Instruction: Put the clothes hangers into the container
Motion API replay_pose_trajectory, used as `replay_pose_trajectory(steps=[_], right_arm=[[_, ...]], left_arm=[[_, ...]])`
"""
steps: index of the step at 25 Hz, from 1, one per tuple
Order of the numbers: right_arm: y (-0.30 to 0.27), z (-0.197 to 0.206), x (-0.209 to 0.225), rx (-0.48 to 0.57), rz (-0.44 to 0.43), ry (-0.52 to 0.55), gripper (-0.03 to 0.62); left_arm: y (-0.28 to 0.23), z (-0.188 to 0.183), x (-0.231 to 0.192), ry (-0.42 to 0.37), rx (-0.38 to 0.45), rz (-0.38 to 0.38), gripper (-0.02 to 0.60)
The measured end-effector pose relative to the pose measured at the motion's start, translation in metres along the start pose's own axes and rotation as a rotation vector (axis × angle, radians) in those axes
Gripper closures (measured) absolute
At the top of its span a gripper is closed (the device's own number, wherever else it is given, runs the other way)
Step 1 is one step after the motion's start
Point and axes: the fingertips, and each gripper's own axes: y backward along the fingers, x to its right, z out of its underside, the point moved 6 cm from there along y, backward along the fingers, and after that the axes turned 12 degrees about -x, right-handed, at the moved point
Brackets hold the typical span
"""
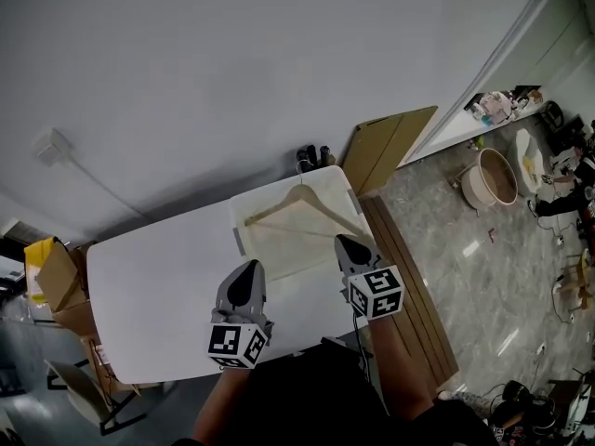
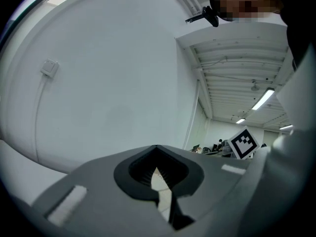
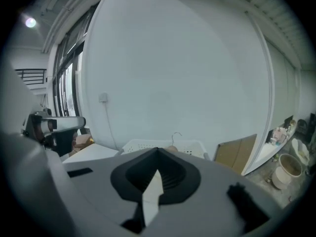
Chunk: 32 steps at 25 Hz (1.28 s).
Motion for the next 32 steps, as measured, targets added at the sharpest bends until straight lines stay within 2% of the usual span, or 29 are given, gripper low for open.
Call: replay_pose_trajectory(steps=[8, 14, 32], right_arm=[[0.039, 0.011, -0.037, 0.118, 0.042, -0.03, 0.579], [0.052, 0.017, -0.057, 0.16, 0.06, -0.039, 0.58], [0.071, 0.019, -0.053, 0.213, 0.105, -0.056, 0.58]], left_arm=[[0.014, 0.002, 0.007, -0.027, -0.006, 0.066, 0.577], [0.022, 0.003, 0.008, -0.039, -0.012, 0.087, 0.577], [0.025, 0.001, 0.014, -0.039, -0.002, 0.094, 0.577]])
